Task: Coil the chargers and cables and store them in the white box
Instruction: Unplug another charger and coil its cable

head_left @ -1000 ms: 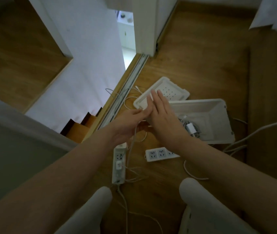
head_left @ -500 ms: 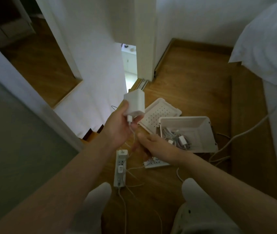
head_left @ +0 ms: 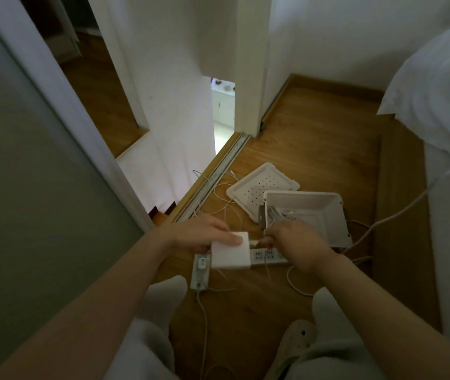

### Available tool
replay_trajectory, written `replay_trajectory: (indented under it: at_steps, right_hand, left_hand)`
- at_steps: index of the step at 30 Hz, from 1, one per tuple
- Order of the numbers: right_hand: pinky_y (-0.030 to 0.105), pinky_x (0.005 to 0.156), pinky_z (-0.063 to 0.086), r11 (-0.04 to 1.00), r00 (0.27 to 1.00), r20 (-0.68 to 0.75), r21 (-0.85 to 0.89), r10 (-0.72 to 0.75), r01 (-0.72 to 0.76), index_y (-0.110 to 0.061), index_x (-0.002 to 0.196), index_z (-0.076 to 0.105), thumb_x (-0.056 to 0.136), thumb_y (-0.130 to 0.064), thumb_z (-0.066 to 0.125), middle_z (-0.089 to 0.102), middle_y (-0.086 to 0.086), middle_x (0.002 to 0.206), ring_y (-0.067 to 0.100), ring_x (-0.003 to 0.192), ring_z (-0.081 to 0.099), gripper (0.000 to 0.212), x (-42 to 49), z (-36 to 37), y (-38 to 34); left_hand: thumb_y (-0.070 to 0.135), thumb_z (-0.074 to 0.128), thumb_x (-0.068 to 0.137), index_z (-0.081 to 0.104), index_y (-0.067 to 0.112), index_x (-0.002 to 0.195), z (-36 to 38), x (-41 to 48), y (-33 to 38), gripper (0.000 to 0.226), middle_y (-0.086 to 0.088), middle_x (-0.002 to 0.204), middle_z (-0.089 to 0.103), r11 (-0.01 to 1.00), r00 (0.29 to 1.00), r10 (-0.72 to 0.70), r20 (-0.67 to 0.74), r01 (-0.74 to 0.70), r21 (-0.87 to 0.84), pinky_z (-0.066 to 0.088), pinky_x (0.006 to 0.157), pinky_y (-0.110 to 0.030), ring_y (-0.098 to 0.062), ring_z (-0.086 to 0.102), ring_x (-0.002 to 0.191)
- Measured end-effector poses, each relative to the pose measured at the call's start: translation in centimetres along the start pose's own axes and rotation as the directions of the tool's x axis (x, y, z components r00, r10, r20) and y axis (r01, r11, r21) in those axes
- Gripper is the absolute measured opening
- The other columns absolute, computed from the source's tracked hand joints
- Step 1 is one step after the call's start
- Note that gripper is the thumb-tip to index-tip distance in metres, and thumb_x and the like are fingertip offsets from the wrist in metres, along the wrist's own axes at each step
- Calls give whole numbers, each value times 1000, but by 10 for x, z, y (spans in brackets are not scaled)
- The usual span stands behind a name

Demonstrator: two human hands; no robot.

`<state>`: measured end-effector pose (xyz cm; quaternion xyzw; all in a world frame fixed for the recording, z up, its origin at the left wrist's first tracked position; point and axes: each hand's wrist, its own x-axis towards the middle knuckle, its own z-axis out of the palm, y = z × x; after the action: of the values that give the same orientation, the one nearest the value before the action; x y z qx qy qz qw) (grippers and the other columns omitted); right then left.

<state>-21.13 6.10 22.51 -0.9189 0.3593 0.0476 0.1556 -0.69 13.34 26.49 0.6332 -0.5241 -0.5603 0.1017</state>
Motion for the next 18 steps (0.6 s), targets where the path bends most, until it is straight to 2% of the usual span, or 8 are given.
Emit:
replay_trajectory:
  at_steps: [2,3,6,8,10,14,16,18]
  right_hand:
    - [30,82,48,994,995,-35,56,93,-91,-18,94,63,98,-31,39,63,0,96,13,87,57,28,-2,-5,3]
    - [29,79,49,988,991,-58,107,122,-115,-17,93,63,98,-33,38,63,0,93,13,83,58,30,-4,-8,2]
    - [23,66,48,985,975,-182,133,130,-107,-18,92,61,98,-35,36,59,-6,79,7,68,55,31,-12,-16,-8]
    - [19,56,43,983,951,-271,149,149,-111,-20,88,60,99,-34,37,53,-9,68,4,58,51,29,-14,-20,-15]
    - [19,51,38,970,926,-321,199,199,-139,-20,87,59,98,-33,38,54,-8,66,6,57,51,27,-15,-21,-17]
    - [19,50,33,944,915,-306,274,265,-181,-19,92,59,99,-27,38,57,-4,70,8,58,51,24,-13,-22,-20]
    - [19,51,34,922,921,-275,347,275,-172,-20,89,56,99,-22,37,60,-1,75,11,62,55,22,-10,-22,-24]
    - [21,54,40,880,919,-255,445,301,-165,-19,84,52,99,-18,37,61,3,79,15,66,57,21,-5,-20,-30]
  left_hand:
    - [37,58,89,60,9,110,3,3,-15,35,-2,104,57,969,999,-27,-36,35,243,47,82,-25,-17,56,96]
    - [37,59,88,60,11,104,3,4,-21,31,-1,102,56,957,997,-40,-64,57,283,48,83,-27,-17,57,96]
    - [38,57,89,52,21,92,-1,3,-25,18,1,96,56,975,988,-29,-150,61,215,49,68,-22,-13,57,85]
    - [39,54,91,52,17,100,-2,2,-25,23,-1,99,56,986,979,6,-202,28,164,49,71,-26,-17,58,88]
    - [39,50,93,49,15,109,-2,1,-26,29,-4,102,54,994,977,10,-211,13,109,50,74,-29,-19,57,90]
    - [42,36,98,44,18,111,-2,0,-28,29,-3,95,53,1000,962,17,-274,-19,-3,42,57,-20,-13,53,74]
    - [42,35,98,42,20,110,-5,0,-28,26,1,94,50,998,938,13,-347,-32,-48,41,59,-19,-10,52,78]
    - [40,35,99,41,20,110,-6,-1,-29,24,2,95,49,996,933,13,-361,-44,-76,42,61,-18,-9,51,82]
